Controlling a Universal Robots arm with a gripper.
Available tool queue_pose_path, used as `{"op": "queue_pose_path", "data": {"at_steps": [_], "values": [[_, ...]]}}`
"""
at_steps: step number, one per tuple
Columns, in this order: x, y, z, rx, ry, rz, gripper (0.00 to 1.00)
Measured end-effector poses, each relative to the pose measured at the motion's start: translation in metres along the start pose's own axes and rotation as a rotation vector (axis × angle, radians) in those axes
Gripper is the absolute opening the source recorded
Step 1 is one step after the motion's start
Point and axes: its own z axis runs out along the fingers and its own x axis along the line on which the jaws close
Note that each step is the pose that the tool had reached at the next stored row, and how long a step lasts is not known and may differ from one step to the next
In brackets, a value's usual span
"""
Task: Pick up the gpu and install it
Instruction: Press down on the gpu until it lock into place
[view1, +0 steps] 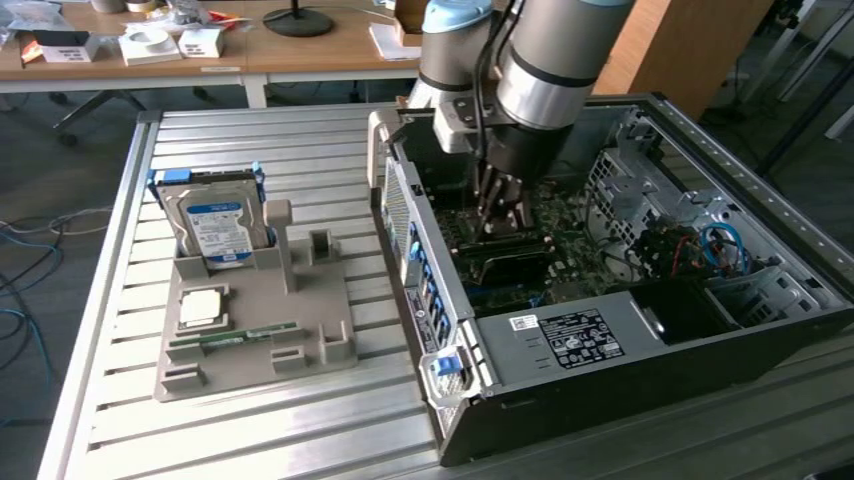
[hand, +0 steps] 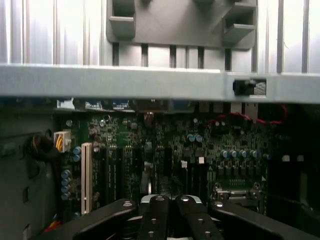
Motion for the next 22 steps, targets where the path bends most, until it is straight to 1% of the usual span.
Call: {"op": "queue_pose_path", "data": {"at_steps": [6, 9, 17, 18, 19, 20, 21, 22], "values": [[0.0, -0.0098, -0.0004, -0.0001, -0.003, -0.001, 0.11], [0.0, -0.0135, -0.0006, -0.0002, -0.0036, -0.001, 0.11], [0.0, -0.0141, -0.0006, 0.0003, -0.0037, -0.001, 0.11], [0.0, -0.014, -0.0005, 0.0025, -0.0039, -0.002, 0.11], [0.0, -0.0139, -0.0005, 0.0061, -0.0039, -0.003, 0.11], [0.0, -0.0136, -0.0005, 0.0118, -0.0037, -0.004, 0.11], [0.0, -0.0132, -0.0005, 0.02, -0.0037, -0.005, 0.11], [0.0, -0.013, -0.0005, 0.0253, -0.0038, -0.006, 0.11]]}}
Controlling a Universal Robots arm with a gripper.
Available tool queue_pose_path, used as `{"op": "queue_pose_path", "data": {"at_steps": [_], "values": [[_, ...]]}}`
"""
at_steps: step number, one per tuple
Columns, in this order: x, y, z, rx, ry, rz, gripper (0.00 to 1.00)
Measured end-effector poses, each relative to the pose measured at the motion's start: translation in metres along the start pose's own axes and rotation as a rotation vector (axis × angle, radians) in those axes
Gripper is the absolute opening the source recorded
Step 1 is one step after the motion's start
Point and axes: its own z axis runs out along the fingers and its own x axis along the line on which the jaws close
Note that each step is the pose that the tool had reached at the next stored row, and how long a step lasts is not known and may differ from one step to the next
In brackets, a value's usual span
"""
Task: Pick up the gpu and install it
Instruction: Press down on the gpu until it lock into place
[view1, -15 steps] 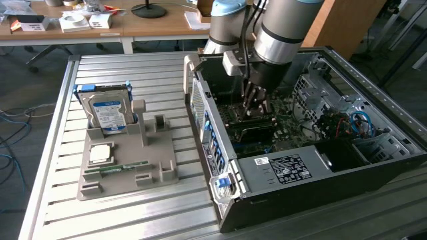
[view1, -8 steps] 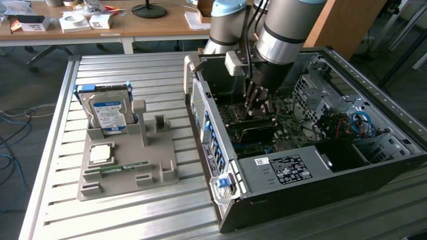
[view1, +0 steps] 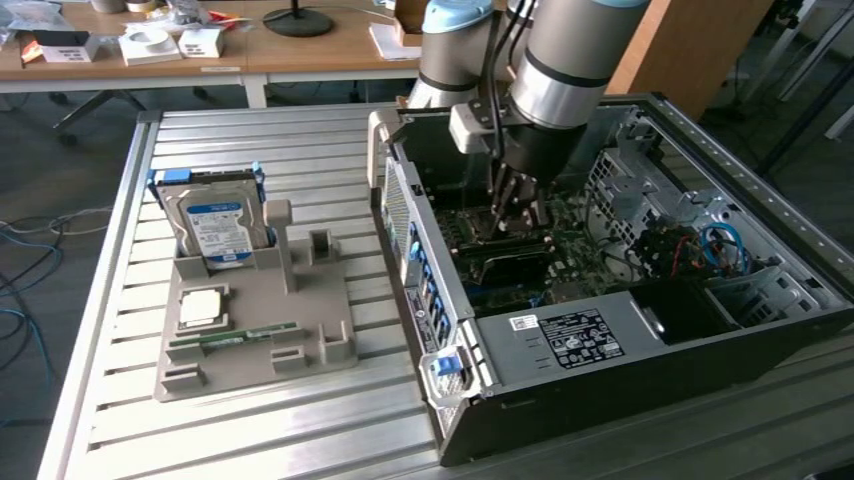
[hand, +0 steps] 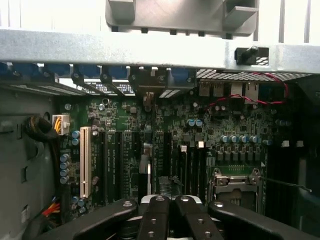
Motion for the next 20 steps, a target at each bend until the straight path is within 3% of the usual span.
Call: {"op": "queue_pose_path", "data": {"at_steps": [3, 20], "values": [[0.0, -0.0001, 0.0, 0.004, -0.0001, -0.001, 0.11], [0.0047, -0.0001, -0.0002, 0.0068, 0.0, -0.003, 0.11]]}}
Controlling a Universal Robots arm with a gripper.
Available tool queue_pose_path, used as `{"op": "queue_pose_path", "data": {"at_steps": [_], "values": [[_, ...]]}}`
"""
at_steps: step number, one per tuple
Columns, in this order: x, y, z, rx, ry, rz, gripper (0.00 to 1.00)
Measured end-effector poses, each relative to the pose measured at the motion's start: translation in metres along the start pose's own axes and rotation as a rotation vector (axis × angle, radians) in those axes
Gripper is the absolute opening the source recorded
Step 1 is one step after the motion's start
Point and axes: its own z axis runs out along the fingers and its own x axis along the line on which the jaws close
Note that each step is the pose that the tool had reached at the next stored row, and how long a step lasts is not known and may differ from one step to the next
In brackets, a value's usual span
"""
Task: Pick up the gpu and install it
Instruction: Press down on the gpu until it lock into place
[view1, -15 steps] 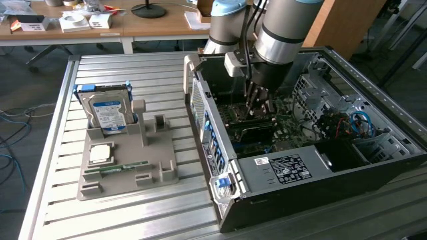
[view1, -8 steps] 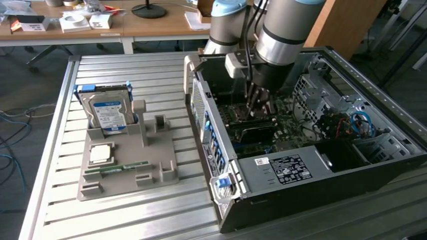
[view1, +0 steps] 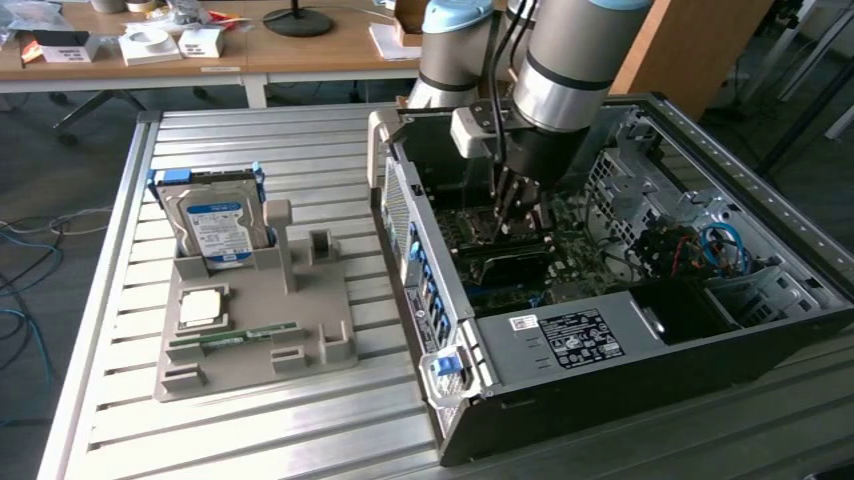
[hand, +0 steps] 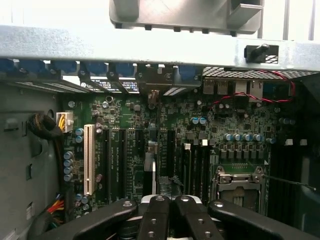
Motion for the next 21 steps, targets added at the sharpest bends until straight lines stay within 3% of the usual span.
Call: {"op": "queue_pose_path", "data": {"at_steps": [9, 21], "values": [[0.001, -0.0001, 0.0121, 0.0, -0.0004, 0.0, 0.11], [0.004, 0.0001, 0.0145, 0.0, -0.0005, 0.0, 0.11]]}}
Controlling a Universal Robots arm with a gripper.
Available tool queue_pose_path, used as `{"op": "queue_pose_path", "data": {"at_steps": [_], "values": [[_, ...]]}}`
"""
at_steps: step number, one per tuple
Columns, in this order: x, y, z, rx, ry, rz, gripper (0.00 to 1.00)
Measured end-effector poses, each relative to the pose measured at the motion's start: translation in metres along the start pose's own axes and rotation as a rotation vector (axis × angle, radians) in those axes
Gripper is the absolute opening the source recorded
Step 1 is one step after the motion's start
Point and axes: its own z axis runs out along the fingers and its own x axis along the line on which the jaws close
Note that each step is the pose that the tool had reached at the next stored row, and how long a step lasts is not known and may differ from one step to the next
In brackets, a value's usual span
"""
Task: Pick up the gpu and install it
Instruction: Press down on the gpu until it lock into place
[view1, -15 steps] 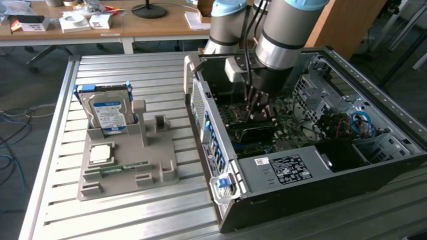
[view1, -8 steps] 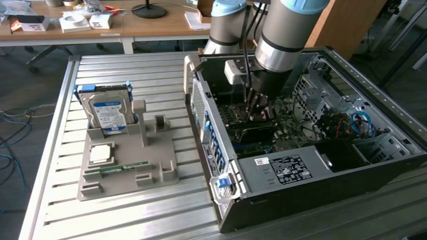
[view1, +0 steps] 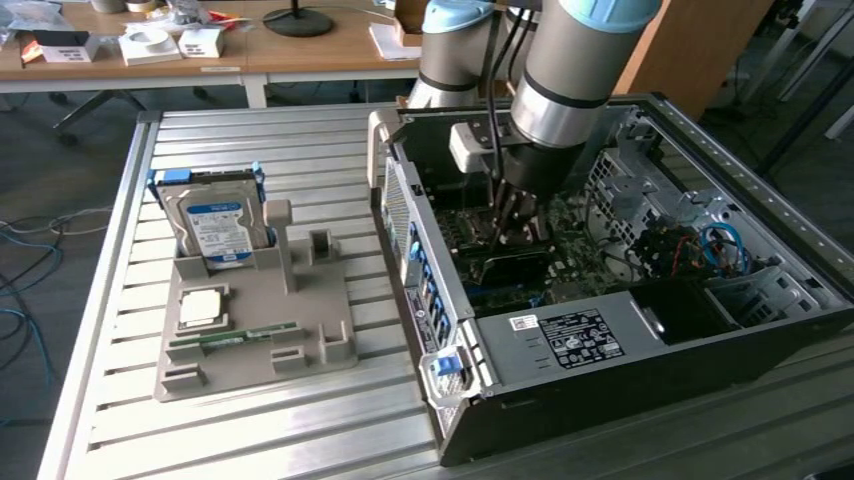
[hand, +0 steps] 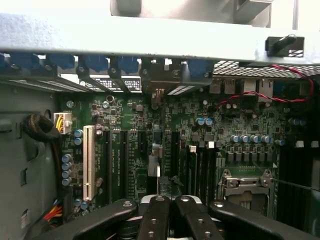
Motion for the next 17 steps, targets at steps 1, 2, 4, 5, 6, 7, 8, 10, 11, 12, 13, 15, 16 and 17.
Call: {"op": "queue_pose_path", "data": {"at_steps": [1, 2, 4, 5, 6, 7, 8, 10, 11, 12, 13, 15, 16, 17], "values": [[0.0001, 0.0, 0.0012, 0.0, 0.0, 0.0, 0.11], [0.0002, 0.0001, 0.0021, 0.0, 0.0001, 0.0, 0.11], [0.0002, 0.0002, 0.0025, -0.0001, 0.0002, 0.0, 0.11], [0.0002, 0.0002, 0.0025, -0.0001, 0.0002, 0.0, 0.11], [0.0002, 0.0003, 0.0025, -0.0001, 0.0002, 0.0, 0.11], [0.0002, 0.0006, 0.003, 0.0, -0.0001, 0.0, 0.11], [0.0002, 0.0007, 0.0038, 0.0001, -0.0003, 0.0, 0.11], [0.0003, 0.0009, 0.0043, -0.0001, 0.0002, 0.0, 0.11], [0.0003, 0.0009, 0.0043, -0.0001, 0.0002, 0.0, 0.11], [0.0003, 0.0009, 0.0043, -0.0002, 0.0002, 0.0, 0.11], [0.0003, 0.0009, 0.0043, -0.0001, 0.0002, 0.0, 0.11], [0.0003, 0.0009, 0.0054, 0.0002, -0.0006, 0.0, 0.11], [0.0004, 0.001, 0.0059, 0.0001, -0.0003, 0.0, 0.11], [0.0004, 0.001, 0.006, -0.0001, 0.0, 0.0, 0.11]]}}
